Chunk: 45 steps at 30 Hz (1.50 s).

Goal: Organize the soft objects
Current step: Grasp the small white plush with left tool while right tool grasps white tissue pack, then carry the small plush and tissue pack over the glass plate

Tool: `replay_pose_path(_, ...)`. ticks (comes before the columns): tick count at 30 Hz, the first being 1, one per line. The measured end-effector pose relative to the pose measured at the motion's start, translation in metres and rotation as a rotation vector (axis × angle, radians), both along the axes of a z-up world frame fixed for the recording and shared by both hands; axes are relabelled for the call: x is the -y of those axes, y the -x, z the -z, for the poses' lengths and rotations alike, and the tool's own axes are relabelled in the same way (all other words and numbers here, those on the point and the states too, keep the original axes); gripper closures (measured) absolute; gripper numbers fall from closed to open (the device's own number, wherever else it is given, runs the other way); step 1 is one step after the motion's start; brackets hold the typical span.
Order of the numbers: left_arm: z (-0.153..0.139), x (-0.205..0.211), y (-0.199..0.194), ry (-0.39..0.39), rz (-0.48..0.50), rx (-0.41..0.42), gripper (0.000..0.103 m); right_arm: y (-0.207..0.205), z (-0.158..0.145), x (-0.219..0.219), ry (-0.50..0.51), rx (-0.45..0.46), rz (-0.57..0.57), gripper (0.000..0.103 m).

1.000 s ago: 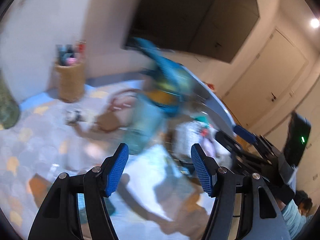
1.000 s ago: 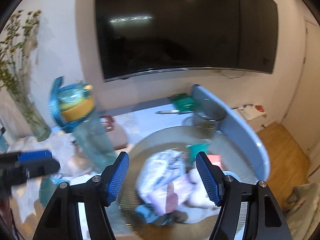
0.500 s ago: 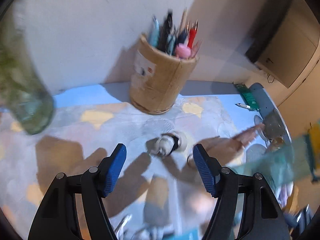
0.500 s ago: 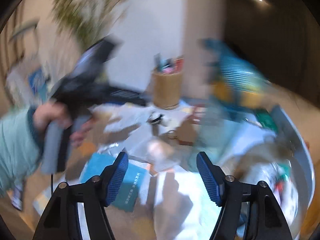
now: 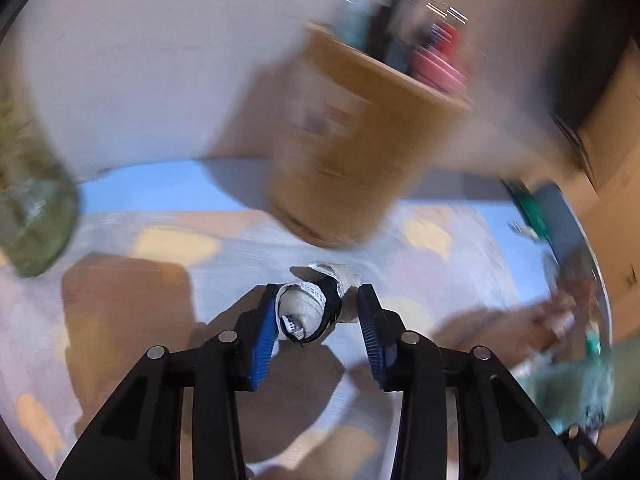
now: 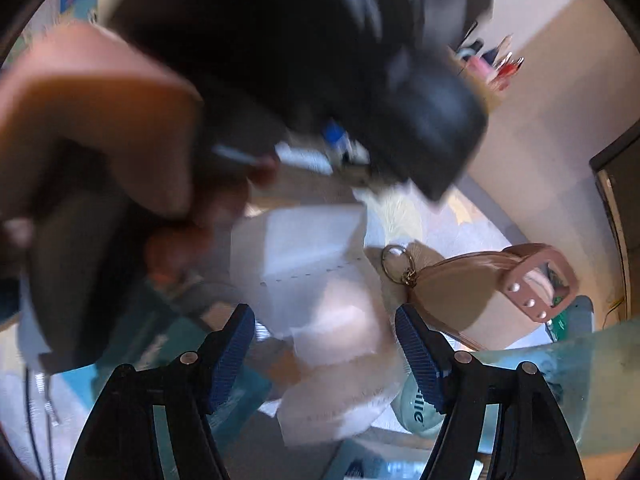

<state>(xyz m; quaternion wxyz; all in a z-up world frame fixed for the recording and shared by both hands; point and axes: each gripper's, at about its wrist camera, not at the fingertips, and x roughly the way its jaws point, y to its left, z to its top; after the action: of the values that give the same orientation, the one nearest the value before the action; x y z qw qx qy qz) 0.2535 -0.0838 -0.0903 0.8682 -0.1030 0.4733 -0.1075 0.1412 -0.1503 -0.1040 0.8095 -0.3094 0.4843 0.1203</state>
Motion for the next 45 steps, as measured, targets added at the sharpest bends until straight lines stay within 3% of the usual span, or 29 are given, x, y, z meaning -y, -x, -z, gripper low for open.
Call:
replay_pose_path(1,0.001,-0.008,0.001,0.023,-0.033,-0.006,0.068,-0.001,0.000,0.002,-0.014,0.001,0.009,0.037)
replay_pose_path(3,0.002,-0.020,0.004,0.061,-0.064,-0.020,0.069,-0.001,0.000,0.002,0.001,0.009,0.012,0.056)
replay_pose_path(5,-0.002,-0.027,0.011,0.038,-0.075,-0.009,0.069,0.001,0.000,0.004,0.012,0.018,-0.002,0.061)
replay_pose_path(6,-0.005,-0.030,0.015,0.020,-0.080,-0.002,0.078,0.001,-0.001,0.004,0.008,0.020,-0.008,0.062)
replay_pose_path(10,-0.017,-0.056,0.039,0.028,-0.140,0.015,0.078,0.004,-0.008,0.006,-0.032,0.037,-0.014,0.064)
replay_pose_path(14,-0.034,-0.092,0.082,0.022,-0.277,0.040,0.078,0.013,-0.025,0.006,-0.097,0.070,-0.003,0.064)
replay_pose_path(17,-0.042,-0.110,0.115,0.035,-0.357,0.000,0.078,0.025,-0.038,0.007,-0.144,0.082,0.003,0.064)
replay_pose_path(23,-0.040,-0.106,0.186,0.030,-0.279,-0.055,0.078,0.055,-0.055,-0.008,-0.229,0.071,0.009,0.064)
replay_pose_path(28,-0.012,-0.119,0.227,0.253,-0.265,-0.097,0.078,0.079,-0.059,-0.001,-0.350,0.077,0.038,0.064)
replay_pose_path(30,-0.009,-0.121,0.233,0.278,-0.276,-0.104,0.078,0.083,-0.056,0.002,-0.390,0.046,0.073,0.064)
replay_pose_path(38,-0.026,-0.114,0.245,0.237,-0.247,-0.052,0.078,0.096,-0.050,0.007,-0.440,0.019,0.097,0.064)
replay_pose_path(45,-0.064,-0.105,0.229,0.173,-0.238,0.076,0.078,0.094,-0.076,0.012,-0.497,0.110,0.083,0.064)
